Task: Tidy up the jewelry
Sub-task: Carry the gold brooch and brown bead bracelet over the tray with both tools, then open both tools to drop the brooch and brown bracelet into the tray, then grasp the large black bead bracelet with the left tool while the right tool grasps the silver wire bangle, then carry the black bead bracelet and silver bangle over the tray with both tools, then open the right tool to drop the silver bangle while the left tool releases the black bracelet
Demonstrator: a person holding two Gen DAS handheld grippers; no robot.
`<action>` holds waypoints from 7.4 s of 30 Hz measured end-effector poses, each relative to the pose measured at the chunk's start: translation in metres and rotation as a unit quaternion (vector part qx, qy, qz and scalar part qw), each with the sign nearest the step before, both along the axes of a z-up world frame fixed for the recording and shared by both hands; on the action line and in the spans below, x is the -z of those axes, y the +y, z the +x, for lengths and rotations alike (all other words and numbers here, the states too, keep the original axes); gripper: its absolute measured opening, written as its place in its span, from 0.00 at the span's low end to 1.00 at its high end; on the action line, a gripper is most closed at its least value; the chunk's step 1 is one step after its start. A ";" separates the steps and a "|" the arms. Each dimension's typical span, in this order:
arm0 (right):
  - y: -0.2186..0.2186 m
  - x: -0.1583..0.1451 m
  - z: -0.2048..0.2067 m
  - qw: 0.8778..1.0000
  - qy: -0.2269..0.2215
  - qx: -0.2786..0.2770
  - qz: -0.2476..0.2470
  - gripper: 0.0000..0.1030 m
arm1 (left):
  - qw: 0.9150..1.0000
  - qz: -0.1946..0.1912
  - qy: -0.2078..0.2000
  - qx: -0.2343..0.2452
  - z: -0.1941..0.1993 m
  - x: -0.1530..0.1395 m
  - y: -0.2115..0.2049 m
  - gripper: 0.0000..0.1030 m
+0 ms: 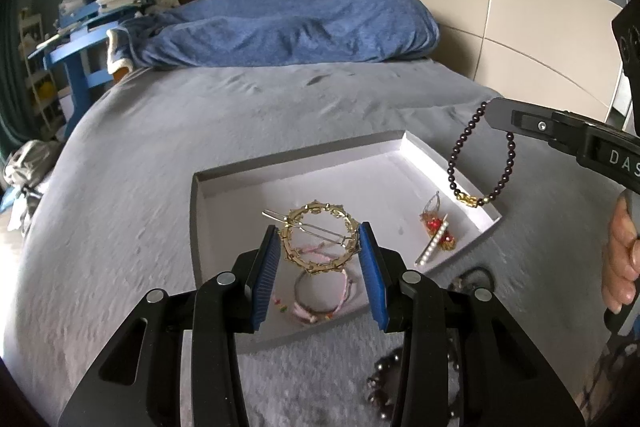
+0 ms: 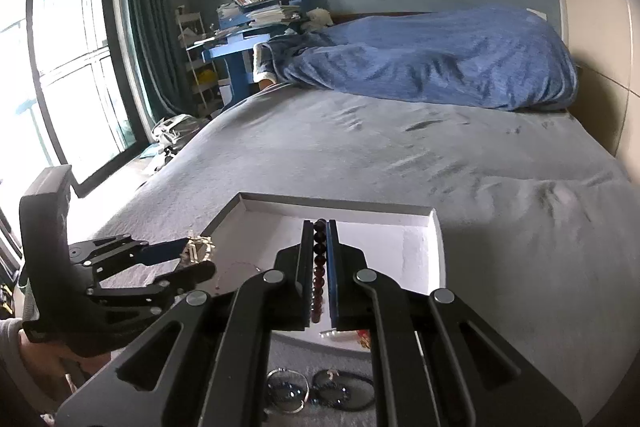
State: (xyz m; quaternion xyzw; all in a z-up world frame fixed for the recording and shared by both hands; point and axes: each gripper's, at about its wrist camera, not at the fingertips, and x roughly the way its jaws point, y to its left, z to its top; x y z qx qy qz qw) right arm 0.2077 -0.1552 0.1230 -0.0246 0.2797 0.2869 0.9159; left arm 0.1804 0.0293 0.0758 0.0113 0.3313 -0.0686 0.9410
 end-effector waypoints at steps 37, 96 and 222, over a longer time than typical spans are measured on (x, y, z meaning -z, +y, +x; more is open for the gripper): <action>-0.015 0.086 0.036 0.993 0.089 0.039 -0.071 0.10 | 0.998 0.009 0.067 0.001 0.029 0.053 -0.005 0.65; -0.069 0.127 -0.053 0.990 0.125 0.062 -0.026 0.77 | 0.997 -0.033 0.061 0.046 -0.087 0.076 -0.019 0.75; 0.007 0.074 0.023 0.995 0.084 -0.009 -0.058 0.45 | 0.999 -0.038 -0.032 -0.005 -0.001 -0.045 -0.007 0.14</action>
